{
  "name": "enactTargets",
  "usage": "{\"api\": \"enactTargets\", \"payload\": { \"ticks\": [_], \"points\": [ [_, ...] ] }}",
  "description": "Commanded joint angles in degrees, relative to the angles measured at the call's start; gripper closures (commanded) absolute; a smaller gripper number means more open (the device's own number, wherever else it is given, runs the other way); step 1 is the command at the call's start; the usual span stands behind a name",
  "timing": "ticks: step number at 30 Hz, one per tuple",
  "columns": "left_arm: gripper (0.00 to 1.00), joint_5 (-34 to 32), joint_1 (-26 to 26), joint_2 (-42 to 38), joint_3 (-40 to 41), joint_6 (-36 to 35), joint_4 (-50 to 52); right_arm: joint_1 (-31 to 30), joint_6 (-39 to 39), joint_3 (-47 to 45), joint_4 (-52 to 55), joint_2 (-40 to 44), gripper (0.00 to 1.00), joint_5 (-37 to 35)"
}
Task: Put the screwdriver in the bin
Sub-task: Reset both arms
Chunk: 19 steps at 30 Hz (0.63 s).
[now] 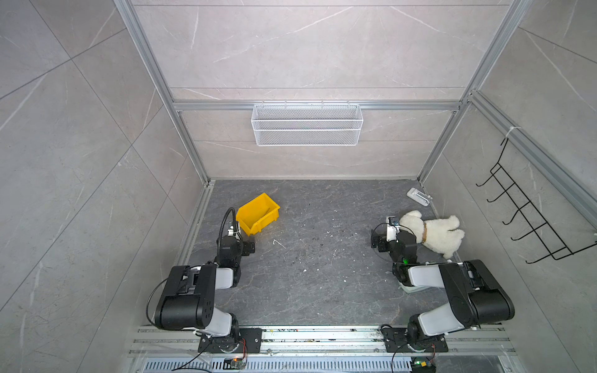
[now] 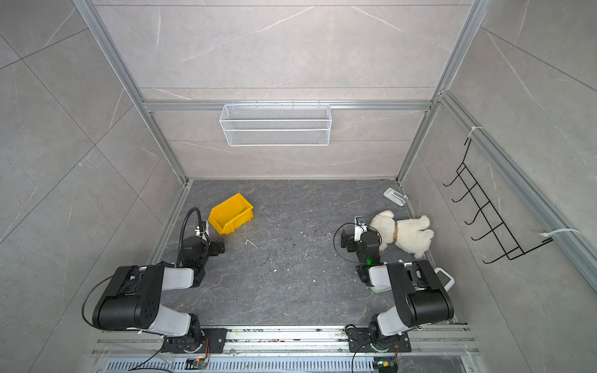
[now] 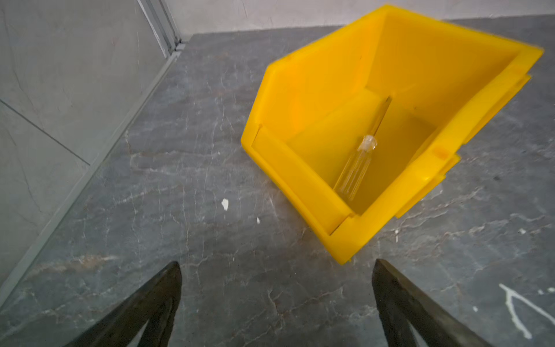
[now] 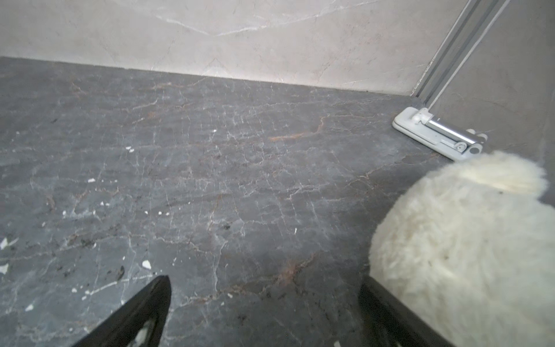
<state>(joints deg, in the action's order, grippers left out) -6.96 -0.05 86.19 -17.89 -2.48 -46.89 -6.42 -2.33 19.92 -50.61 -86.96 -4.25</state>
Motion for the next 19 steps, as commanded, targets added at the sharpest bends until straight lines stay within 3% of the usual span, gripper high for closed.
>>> {"api": "enactTargets", "payload": {
  "ticks": [1, 19],
  "points": [
    [0.0, 0.89, 0.76, 0.24, -1.63, 1.4, -4.58, 0.35, 1.72, 1.08, 0.88, -0.14, 0.01, 1.28],
    [0.0, 1.43, 2.37, -0.07, -2.84, 3.17, -1.69, 0.39, 1.71, 1.08, 1.04, -0.06, 0.01, 1.35]
  ]
}}
